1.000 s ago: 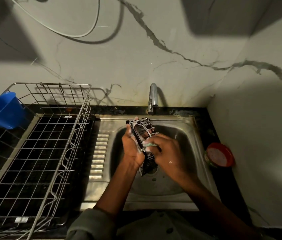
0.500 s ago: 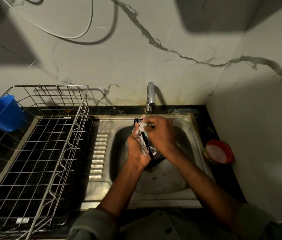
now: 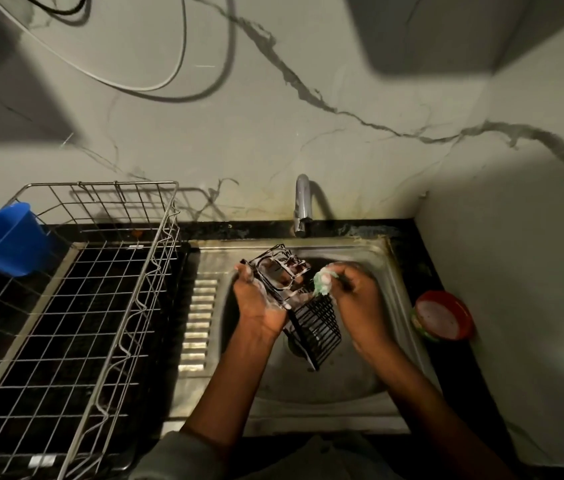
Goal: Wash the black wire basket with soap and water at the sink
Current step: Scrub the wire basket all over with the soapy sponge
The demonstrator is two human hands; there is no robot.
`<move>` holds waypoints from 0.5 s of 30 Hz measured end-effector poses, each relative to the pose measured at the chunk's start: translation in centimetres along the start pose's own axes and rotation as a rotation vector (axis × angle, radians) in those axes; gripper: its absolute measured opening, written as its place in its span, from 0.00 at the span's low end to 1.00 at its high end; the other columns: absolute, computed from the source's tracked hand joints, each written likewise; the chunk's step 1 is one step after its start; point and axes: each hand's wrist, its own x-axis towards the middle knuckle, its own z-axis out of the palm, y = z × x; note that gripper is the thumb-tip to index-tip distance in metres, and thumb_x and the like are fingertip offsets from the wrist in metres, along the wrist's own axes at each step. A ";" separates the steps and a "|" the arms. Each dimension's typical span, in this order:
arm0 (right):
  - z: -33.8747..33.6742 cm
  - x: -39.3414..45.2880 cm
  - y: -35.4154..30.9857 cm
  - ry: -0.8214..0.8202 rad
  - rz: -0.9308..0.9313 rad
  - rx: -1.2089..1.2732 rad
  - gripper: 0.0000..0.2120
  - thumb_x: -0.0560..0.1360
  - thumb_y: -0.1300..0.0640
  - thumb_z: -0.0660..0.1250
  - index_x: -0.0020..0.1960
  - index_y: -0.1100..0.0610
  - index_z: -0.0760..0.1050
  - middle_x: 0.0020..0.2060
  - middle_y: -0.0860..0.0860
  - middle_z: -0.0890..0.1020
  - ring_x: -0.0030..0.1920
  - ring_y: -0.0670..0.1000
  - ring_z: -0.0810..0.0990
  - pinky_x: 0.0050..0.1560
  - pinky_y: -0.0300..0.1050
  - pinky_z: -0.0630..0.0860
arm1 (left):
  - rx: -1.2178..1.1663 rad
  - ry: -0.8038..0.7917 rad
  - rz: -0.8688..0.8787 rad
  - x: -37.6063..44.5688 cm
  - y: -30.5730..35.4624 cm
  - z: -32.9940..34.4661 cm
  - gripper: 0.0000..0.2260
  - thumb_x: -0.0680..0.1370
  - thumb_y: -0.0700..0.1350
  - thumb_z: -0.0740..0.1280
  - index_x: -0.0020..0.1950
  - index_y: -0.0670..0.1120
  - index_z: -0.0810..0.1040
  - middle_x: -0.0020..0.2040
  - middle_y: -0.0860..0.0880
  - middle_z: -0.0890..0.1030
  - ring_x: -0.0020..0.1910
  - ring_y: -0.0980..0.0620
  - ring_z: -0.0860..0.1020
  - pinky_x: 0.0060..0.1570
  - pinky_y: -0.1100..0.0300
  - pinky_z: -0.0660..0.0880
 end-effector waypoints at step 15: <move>1.6 -0.2 -0.3 0.123 0.127 -0.088 0.10 0.84 0.58 0.59 0.63 0.51 0.75 0.56 0.46 0.80 0.56 0.45 0.78 0.54 0.42 0.75 | 0.443 0.237 -0.014 -2.6 -3.6 3.7 0.41 0.78 0.75 0.38 0.68 0.53 0.80 0.60 0.47 0.87 0.61 0.46 0.84 0.71 0.38 0.72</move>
